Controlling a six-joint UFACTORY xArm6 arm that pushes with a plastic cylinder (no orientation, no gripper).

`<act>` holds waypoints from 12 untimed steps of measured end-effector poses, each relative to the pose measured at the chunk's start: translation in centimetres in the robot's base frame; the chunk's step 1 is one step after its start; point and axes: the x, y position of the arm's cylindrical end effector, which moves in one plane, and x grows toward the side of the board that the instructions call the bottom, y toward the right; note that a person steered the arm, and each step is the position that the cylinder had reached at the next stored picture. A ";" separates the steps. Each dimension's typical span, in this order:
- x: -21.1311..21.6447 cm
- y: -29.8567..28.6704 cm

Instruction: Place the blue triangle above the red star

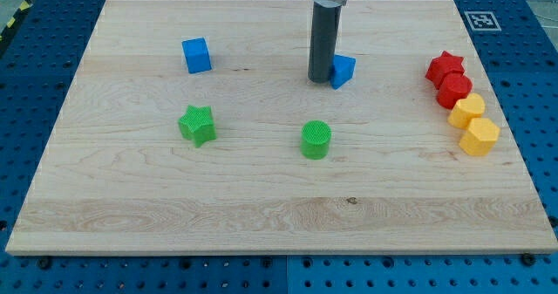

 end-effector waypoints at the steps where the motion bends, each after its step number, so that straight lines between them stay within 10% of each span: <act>1: 1.0 0.6; 12: -3.7 6.7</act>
